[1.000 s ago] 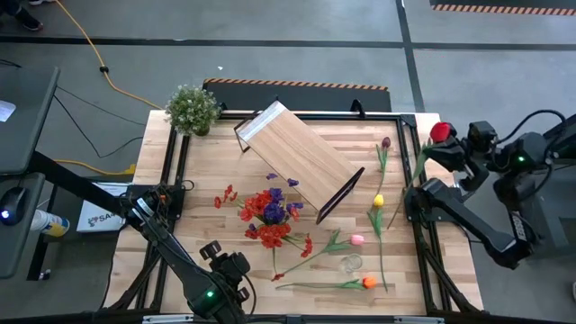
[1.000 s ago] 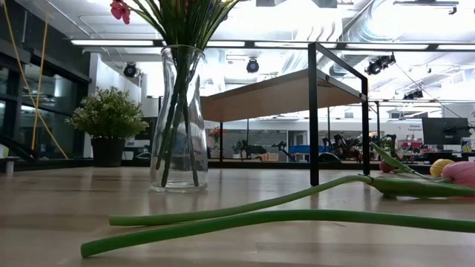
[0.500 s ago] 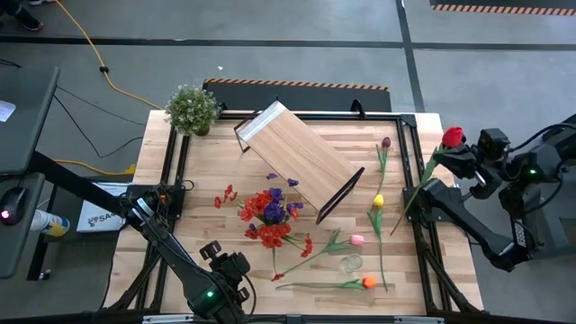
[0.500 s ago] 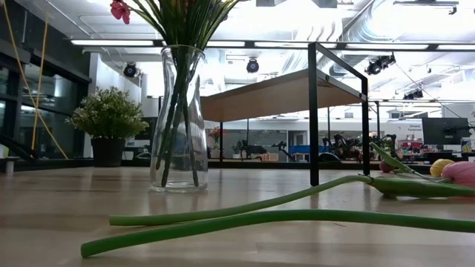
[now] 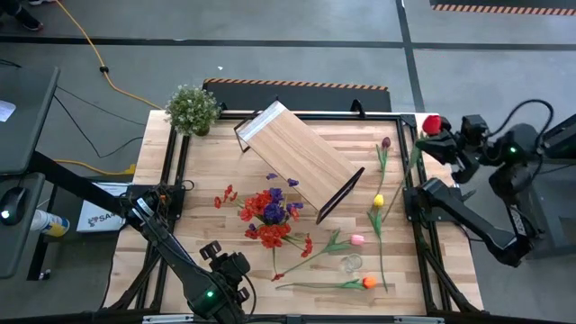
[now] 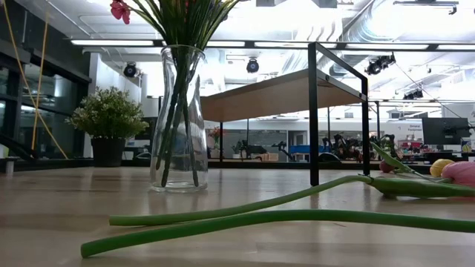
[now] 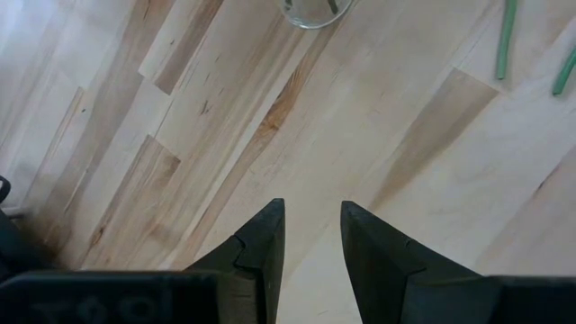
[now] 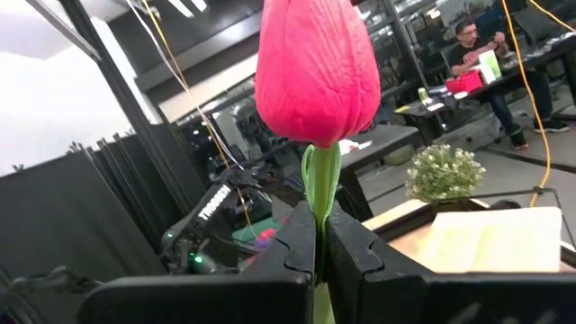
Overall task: Pick and place flowers into a vace then onto a shelf
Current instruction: Put the red tulip into the right transparent vase
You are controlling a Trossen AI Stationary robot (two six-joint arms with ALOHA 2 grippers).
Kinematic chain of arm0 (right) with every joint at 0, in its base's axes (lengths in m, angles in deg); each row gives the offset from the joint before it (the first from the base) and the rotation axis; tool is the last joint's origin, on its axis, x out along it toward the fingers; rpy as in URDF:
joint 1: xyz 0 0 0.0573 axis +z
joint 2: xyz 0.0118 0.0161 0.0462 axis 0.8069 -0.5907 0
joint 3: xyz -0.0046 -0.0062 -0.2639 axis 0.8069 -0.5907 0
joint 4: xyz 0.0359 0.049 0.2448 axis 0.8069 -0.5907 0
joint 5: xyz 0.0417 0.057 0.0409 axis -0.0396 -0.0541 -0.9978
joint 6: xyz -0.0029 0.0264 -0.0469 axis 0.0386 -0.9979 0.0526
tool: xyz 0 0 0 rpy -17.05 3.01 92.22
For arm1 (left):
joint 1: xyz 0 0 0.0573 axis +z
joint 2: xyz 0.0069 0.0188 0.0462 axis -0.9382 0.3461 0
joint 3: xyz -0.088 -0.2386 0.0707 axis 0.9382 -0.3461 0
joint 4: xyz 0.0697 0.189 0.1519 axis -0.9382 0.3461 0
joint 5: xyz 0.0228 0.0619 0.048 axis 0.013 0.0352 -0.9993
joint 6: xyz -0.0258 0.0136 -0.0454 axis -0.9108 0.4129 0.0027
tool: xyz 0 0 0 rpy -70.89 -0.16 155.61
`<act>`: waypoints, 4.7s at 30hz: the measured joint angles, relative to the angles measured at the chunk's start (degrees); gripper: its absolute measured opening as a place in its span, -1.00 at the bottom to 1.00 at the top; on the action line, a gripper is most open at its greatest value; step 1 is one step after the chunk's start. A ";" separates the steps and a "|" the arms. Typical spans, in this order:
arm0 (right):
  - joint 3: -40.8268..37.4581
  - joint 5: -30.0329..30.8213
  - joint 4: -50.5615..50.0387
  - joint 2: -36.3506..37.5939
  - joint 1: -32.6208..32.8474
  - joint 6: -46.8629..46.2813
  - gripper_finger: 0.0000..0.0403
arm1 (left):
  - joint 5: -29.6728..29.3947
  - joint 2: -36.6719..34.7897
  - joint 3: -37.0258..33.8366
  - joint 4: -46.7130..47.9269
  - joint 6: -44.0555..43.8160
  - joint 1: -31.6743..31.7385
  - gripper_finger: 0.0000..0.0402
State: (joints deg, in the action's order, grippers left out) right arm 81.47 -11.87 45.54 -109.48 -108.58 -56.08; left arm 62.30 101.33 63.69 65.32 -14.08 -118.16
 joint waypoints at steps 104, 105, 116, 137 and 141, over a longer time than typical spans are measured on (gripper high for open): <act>-0.02 81.45 19.94 -33.23 96.54 27.77 -1.00 | 0.00 0.00 0.01 -3.04 0.14 0.02 -0.28; -0.02 82.34 19.68 -33.23 96.99 27.78 -1.00 | 0.00 0.00 0.00 -3.03 0.20 0.01 -0.28; -0.02 88.98 18.25 -33.96 100.50 26.86 -1.00 | 0.00 0.00 0.02 -3.02 0.25 0.02 -0.28; -0.02 101.98 15.83 -42.34 104.50 20.51 -1.00 | 0.00 0.00 0.01 -3.05 0.26 0.01 -0.28; -0.02 104.05 14.85 -44.53 104.85 18.09 -1.00 | 0.00 0.00 0.01 -3.06 0.26 0.02 -0.28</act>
State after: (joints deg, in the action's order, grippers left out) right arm 81.44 92.17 60.39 -154.01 -3.73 -37.99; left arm 62.30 101.33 63.70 62.26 -13.82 -118.14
